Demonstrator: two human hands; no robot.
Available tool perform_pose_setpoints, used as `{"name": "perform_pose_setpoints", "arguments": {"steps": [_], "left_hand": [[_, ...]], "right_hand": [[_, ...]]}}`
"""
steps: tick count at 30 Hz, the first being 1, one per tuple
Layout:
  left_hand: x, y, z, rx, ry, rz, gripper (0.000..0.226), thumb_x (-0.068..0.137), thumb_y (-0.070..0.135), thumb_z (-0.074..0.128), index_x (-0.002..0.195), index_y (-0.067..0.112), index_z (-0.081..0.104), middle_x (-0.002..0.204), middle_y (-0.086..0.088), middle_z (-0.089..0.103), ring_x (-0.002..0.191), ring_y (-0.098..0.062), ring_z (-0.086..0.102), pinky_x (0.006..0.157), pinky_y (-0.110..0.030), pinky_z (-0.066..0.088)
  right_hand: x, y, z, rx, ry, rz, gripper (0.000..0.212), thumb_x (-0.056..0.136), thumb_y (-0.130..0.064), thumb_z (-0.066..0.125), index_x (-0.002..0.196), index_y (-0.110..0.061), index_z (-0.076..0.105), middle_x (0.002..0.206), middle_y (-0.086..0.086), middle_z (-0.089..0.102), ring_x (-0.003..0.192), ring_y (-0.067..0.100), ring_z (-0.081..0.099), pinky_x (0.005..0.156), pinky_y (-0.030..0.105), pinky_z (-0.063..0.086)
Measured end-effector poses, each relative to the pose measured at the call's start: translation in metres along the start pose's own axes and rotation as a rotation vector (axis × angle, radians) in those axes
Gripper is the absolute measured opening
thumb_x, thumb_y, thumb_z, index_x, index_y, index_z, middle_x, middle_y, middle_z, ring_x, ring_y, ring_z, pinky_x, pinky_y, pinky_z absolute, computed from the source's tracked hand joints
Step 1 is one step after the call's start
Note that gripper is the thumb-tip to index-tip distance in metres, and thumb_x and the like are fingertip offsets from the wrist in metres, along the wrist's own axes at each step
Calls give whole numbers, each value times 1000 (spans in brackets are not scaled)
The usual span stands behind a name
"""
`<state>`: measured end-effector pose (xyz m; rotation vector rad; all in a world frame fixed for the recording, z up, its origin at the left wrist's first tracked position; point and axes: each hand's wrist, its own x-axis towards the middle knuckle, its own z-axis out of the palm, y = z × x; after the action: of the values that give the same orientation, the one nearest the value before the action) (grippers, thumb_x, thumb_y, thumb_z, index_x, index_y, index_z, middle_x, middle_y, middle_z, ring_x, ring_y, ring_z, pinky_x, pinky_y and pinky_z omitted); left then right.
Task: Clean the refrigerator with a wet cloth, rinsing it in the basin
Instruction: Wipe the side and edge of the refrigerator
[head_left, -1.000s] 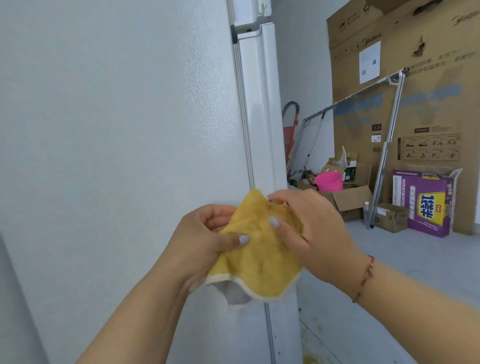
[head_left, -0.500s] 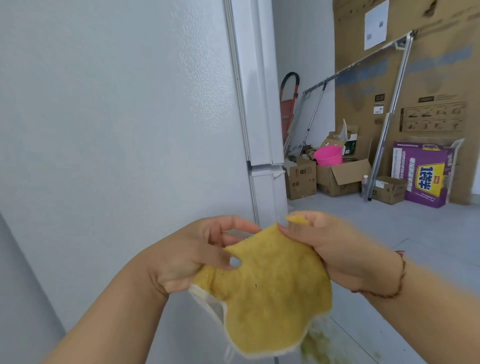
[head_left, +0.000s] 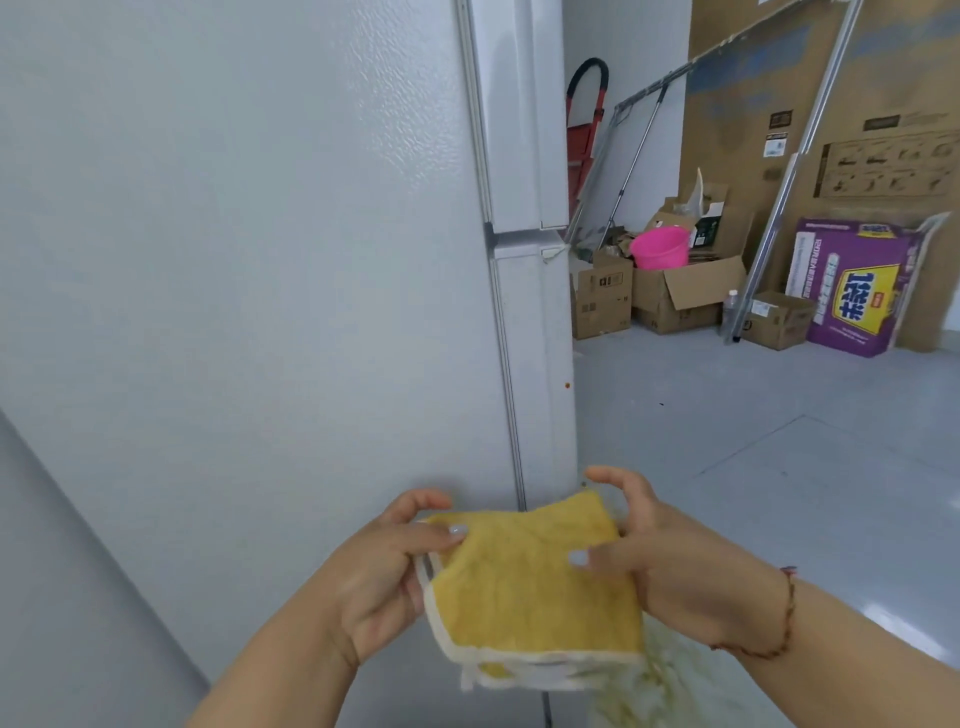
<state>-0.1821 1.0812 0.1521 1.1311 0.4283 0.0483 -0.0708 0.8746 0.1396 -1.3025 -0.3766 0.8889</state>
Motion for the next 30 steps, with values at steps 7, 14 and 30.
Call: {"name": "perform_pose_setpoints", "arguments": {"steps": [7,14,30], "left_hand": [[22,-50,-25,950,92,-9,61,42,16,89,99,24,69,108,-1,59,97,-16,61,84,-27,52],[67,-117,-68,832,-72,-270,35,59,39,75,79,10,70,84,0,63,80,-17,59,77,-30,44],[128,-299,-95,88,467,-662,20,85,9,67,101,-3,65,85,-21,73,71,-33,69,64,-39,57]], "right_hand": [[19,51,-9,-748,145,10,77,56,-13,85,123,-31,52,116,-11,55,103,7,56,82,20,53],[52,140,-45,-609,153,188,21,70,-25,80,73,-13,63,71,-5,63,71,11,59,66,24,48],[85,297,-58,472,477,637,17,97,-3,46,92,5,60,85,18,64,71,33,59,54,33,48]]}}
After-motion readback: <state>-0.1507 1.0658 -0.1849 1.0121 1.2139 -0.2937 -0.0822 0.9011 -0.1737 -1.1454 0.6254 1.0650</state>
